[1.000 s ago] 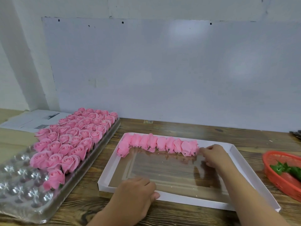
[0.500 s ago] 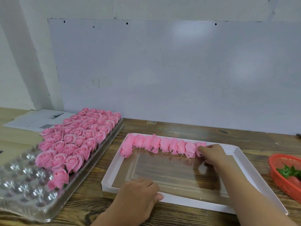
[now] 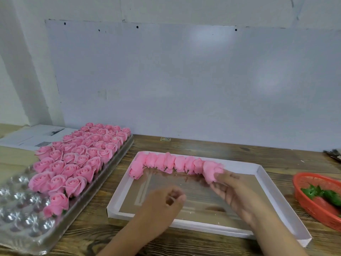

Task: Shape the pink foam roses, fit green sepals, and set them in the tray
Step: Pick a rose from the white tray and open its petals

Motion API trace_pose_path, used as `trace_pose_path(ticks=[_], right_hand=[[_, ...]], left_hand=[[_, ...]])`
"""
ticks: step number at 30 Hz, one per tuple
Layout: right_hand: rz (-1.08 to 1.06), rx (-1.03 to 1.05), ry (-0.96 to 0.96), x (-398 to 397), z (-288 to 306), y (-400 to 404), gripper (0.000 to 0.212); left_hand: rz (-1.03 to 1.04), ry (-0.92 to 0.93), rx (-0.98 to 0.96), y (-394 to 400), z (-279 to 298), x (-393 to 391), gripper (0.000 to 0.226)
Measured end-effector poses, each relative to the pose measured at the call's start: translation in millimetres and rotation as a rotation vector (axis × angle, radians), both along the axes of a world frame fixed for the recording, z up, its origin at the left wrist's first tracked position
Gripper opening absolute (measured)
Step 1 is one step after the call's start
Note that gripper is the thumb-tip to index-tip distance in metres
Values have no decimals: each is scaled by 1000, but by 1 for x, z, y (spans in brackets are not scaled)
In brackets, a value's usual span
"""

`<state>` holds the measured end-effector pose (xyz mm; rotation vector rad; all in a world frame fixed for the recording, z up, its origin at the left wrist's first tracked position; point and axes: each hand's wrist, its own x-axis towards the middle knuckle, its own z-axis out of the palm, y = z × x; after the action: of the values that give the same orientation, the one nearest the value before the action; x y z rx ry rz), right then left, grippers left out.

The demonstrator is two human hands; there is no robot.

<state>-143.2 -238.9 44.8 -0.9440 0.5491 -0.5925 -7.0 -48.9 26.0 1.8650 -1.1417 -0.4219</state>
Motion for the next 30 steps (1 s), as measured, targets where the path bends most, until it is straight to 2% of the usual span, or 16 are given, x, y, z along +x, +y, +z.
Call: trace_pose_path(ticks=[1,3,7,10,12,16,20,23,27,30], right_hand=[[28,-9,-3,2,0,10,44],[81,-38,-34,6,-1,26,45],[177,-118,-149,5,-3,41,42],[222,-204,-180,3,-3,42,45],[182,-307,-128,3,-6,43,44],[-41,-636,26,11,-19,53,25],[-158,-794,-12,17,-25,64,43],[-166,-790,-22,18,-24,68,46],[-88,-594,-117,15,-17,68,24],[9,-490,-175,10,-12,69,25]], left_hand=[[12,124,-30,-7,4,-3,3],[19,296,-114,-20,11,-9,20],[5,402,-243,-34,16,-14,42],[-26,418,-307,-33,11,-15,35],[-17,440,-350,-30,6,-18,34],[0,394,-377,-30,1,-23,46],[3,413,-410,-31,0,-24,48],[-18,450,-422,-29,1,-24,47],[-23,513,-468,-26,5,-24,43],[-19,525,-477,-25,6,-23,46]])
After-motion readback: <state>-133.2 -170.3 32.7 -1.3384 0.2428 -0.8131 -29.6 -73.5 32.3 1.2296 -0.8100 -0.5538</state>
